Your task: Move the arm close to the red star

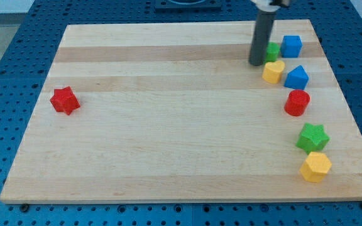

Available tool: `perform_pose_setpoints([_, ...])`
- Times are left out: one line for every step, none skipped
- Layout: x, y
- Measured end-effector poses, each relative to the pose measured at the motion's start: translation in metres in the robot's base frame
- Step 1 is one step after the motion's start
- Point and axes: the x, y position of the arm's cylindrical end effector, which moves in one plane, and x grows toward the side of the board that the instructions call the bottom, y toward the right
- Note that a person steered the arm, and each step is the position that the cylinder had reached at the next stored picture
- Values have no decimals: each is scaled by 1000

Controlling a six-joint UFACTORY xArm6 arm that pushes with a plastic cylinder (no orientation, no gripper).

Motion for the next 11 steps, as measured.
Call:
perform_pose_setpoints([1, 27])
perform_pose_setpoints([1, 27])
perform_pose_setpoints([1, 25])
perform_pose_setpoints([3, -34])
perform_pose_setpoints([7, -100])
perform_pose_setpoints([10, -152])
perform_pose_setpoints([13, -202])
perform_pose_setpoints([14, -238])
perform_pose_setpoints([20, -285])
perform_pose_setpoints([31, -343])
perform_pose_setpoints([44, -405])
